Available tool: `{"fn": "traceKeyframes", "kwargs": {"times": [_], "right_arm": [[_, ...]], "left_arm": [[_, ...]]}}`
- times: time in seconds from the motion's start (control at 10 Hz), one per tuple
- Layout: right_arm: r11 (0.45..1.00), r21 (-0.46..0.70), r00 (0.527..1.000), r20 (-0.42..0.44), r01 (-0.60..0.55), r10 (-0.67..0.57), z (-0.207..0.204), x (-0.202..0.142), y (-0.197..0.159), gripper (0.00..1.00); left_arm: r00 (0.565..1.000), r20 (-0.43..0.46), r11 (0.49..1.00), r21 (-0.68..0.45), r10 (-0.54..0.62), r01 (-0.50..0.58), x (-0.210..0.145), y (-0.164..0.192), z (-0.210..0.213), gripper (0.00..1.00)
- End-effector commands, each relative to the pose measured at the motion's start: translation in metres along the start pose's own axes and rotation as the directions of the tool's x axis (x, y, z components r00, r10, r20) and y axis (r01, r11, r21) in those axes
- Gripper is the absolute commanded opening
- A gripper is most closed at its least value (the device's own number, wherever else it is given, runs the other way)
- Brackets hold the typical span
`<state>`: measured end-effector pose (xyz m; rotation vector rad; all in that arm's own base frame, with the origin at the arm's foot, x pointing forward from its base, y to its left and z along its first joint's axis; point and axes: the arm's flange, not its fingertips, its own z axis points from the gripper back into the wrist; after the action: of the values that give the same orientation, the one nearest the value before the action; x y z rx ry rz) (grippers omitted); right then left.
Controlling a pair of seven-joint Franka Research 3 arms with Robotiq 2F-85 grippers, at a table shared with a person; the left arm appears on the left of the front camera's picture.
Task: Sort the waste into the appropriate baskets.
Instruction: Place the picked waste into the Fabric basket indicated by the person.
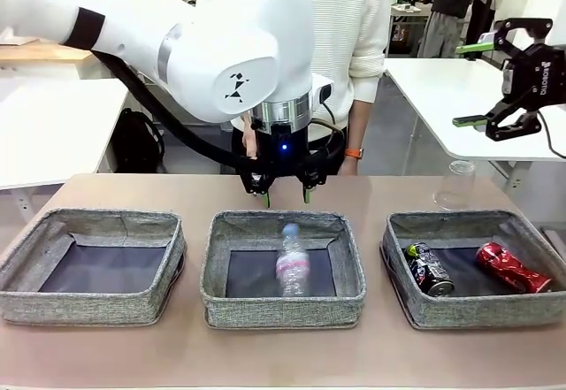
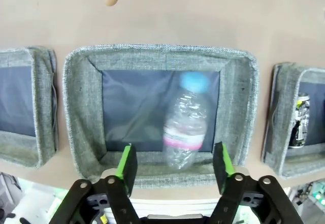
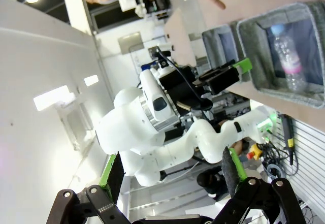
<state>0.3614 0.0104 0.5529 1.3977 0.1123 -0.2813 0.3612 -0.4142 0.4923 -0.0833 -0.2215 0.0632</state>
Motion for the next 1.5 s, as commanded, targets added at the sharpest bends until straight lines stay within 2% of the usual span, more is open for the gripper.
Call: {"fn": "traceKeyframes", "kwargs": {"times": [0.0,0.2,0.3,0.4,0.5,0.6,0.7,0.9,1.1,1.2,1.3,1.4], "right_arm": [[1.0,0.013,1.0,-0.004,0.011,-0.011,-0.001,0.0,0.005,1.0],[1.0,0.013,1.0,-0.004,0.011,-0.011,-0.001,0.0,0.005,1.0],[1.0,0.013,1.0,-0.004,0.011,-0.011,-0.001,0.0,0.005,1.0],[1.0,0.013,1.0,-0.004,0.011,-0.011,-0.001,0.0,0.005,1.0],[1.0,0.013,1.0,-0.004,0.011,-0.011,-0.001,0.0,0.005,1.0],[1.0,0.013,1.0,-0.004,0.011,-0.011,-0.001,0.0,0.005,1.0],[1.0,0.013,1.0,-0.004,0.011,-0.011,-0.001,0.0,0.005,1.0],[1.0,0.013,1.0,-0.004,0.011,-0.011,-0.001,0.0,0.005,1.0],[1.0,0.013,1.0,-0.004,0.011,-0.011,-0.001,0.0,0.005,1.0],[1.0,0.013,1.0,-0.004,0.011,-0.011,-0.001,0.0,0.005,1.0],[1.0,0.013,1.0,-0.004,0.011,-0.011,-0.001,0.0,0.005,1.0],[1.0,0.013,1.0,-0.004,0.011,-0.011,-0.001,0.0,0.005,1.0]], "left_arm": [[1.0,-0.003,1.0,0.0,0.006,-0.006,0.001,0.0,0.003,1.0],[1.0,-0.019,1.0,-0.026,-0.015,0.015,0.0,0.003,0.009,1.0],[0.997,-0.046,0.995,-0.082,-0.064,0.06,0.0,0.008,0.014,1.0],[0.98,-0.099,0.969,-0.196,-0.175,0.153,0.0,0.017,0.028,1.0],[0.958,-0.108,0.933,-0.276,-0.267,0.229,0.001,0.029,0.048,1.0],[0.931,-0.085,0.873,-0.385,-0.356,0.299,0.003,0.048,0.073,1.0],[0.926,-0.031,0.831,-0.454,-0.375,0.322,0.005,0.074,0.1,1.0],[0.945,0.011,0.782,-0.558,-0.327,0.277,0.017,0.128,0.132,1.0],[0.971,-0.034,0.721,-0.676,-0.238,0.153,0.039,0.194,0.137,1.0],[0.973,-0.091,0.654,-0.753,-0.213,0.073,0.055,0.242,0.128,1.0],[0.981,-0.147,0.602,-0.798,-0.13,-0.04,0.065,0.286,0.117,1.0],[0.984,-0.161,0.532,-0.841,-0.08,-0.094,0.069,0.327,0.105,1.0]]}}
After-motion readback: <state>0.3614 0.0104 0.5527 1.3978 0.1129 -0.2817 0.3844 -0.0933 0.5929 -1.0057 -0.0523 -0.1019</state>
